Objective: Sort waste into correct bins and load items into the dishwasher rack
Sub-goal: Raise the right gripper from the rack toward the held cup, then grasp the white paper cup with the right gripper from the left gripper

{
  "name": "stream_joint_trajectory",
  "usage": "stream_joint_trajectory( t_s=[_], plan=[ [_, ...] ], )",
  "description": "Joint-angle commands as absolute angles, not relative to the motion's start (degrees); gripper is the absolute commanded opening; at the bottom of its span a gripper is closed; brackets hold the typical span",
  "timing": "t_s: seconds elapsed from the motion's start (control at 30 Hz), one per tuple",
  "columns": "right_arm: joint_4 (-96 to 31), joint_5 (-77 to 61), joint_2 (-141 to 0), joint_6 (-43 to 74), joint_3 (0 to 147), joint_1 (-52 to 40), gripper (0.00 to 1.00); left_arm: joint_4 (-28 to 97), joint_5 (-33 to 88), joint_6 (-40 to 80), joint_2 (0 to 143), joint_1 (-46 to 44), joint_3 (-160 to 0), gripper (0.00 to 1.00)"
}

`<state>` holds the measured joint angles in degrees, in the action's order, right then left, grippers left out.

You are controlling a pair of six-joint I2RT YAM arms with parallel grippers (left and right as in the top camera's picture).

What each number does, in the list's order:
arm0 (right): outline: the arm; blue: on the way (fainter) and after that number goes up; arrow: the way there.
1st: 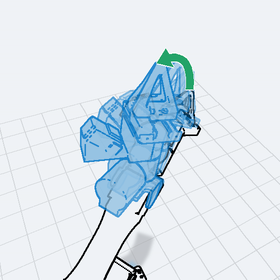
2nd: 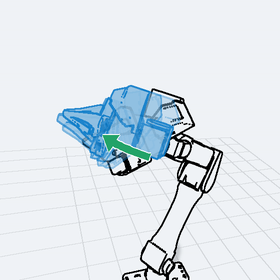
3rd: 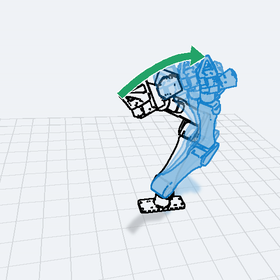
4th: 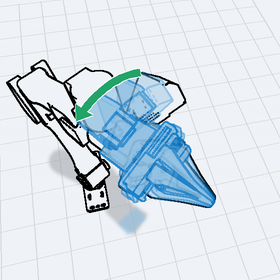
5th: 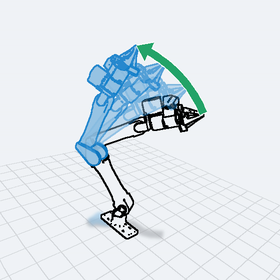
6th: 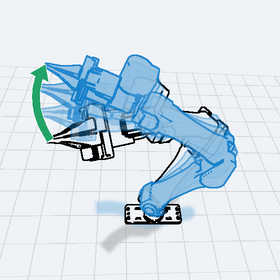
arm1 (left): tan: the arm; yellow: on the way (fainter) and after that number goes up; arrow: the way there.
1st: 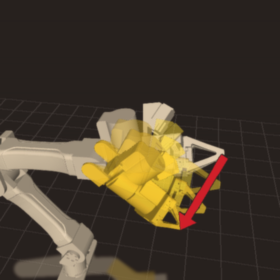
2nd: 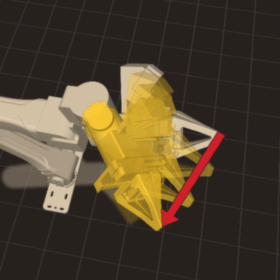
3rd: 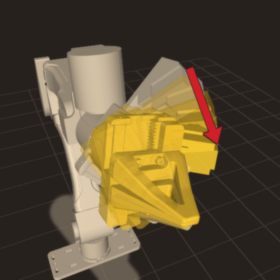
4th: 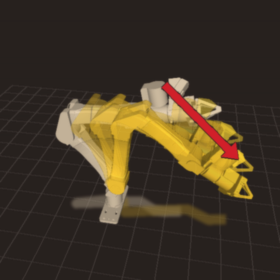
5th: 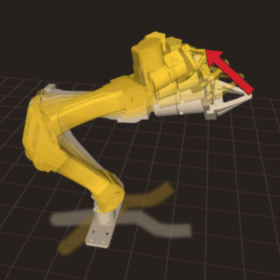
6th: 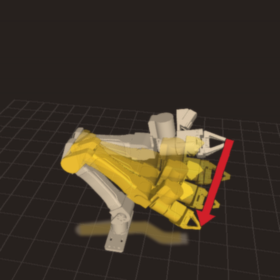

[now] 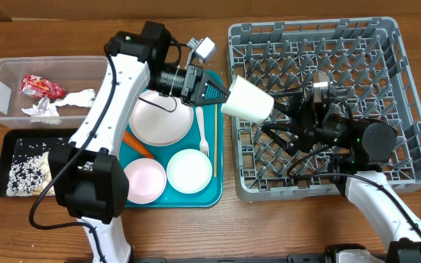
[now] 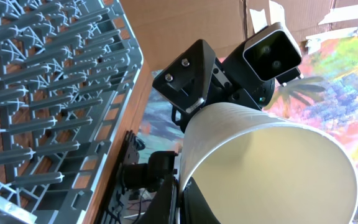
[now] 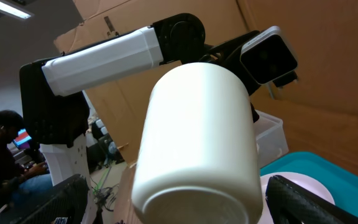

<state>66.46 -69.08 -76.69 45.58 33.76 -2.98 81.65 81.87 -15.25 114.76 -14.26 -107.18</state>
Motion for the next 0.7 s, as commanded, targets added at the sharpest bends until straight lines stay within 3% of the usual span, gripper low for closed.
stream_joint_trajectory(
  t_s=[0.0,0.23,0.57,0.67],
  plan=[
    [66.78,-69.32,-76.55,44.88,34.96,-2.83,0.95,81.84,84.09,-17.21,114.63,-16.16,-107.28,0.04],
    [66.78,-69.3,-76.53,44.88,34.96,-2.83,0.93,81.93,84.03,-17.19,114.63,-17.28,-107.28,0.04],
    [66.81,-69.32,-76.53,44.91,34.96,-2.83,0.75,82.72,83.4,-17.21,114.63,-17.3,-107.28,0.04],
    [66.81,-69.32,-76.53,44.91,34.96,-2.83,0.75,82.72,83.13,-17.19,114.63,-17.32,-107.28,0.04]
  ],
)
